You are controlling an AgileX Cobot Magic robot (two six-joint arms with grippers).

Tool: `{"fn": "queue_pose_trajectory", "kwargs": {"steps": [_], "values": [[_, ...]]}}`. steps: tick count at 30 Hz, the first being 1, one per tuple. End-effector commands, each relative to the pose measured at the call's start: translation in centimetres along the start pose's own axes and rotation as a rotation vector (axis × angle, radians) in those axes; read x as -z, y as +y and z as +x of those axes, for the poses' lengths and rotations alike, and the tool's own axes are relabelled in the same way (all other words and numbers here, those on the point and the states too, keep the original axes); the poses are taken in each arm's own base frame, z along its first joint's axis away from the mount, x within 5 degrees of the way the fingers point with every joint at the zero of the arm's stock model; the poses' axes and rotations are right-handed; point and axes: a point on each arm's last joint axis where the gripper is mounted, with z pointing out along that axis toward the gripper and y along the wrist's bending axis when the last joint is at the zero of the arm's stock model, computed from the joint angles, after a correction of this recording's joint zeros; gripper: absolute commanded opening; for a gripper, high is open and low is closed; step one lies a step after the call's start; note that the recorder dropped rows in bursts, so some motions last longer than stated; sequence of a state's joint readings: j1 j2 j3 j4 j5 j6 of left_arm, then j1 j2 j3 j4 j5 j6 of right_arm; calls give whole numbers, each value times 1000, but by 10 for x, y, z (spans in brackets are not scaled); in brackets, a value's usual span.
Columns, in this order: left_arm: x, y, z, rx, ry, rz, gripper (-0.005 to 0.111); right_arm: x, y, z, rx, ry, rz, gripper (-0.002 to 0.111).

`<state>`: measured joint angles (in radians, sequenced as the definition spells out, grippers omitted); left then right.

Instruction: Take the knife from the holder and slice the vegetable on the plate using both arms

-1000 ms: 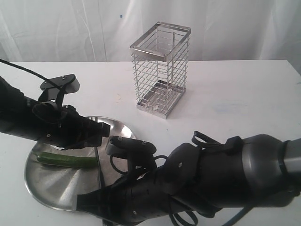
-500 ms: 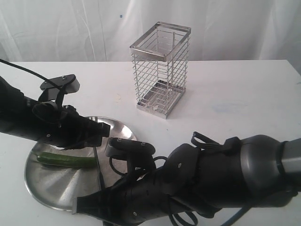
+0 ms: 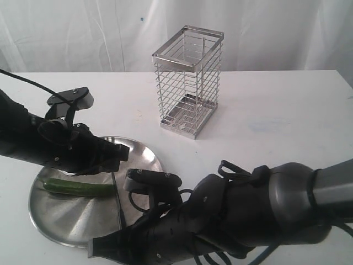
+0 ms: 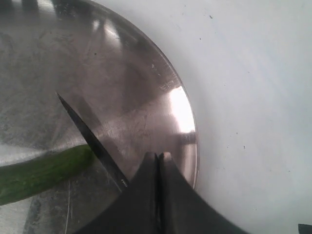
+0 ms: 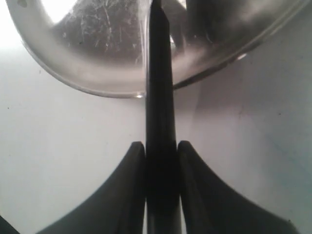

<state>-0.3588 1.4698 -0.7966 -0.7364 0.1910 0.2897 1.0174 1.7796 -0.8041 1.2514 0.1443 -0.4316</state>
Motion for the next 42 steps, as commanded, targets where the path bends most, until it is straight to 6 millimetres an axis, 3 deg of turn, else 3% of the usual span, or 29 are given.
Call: {"fn": "queue_pose_trajectory", "kwargs": {"steps": [1,9,42], "values": [[1,-2,1,-12,10,7,0,-2,2,-5,22,2,-8,0],[1,-1,1,-26,12,2,0,0,17,-16,59,-20,-56,0],[1,-1,4,-68,46,-1,0,0,14,-22,54,-73,-31,0]]}}
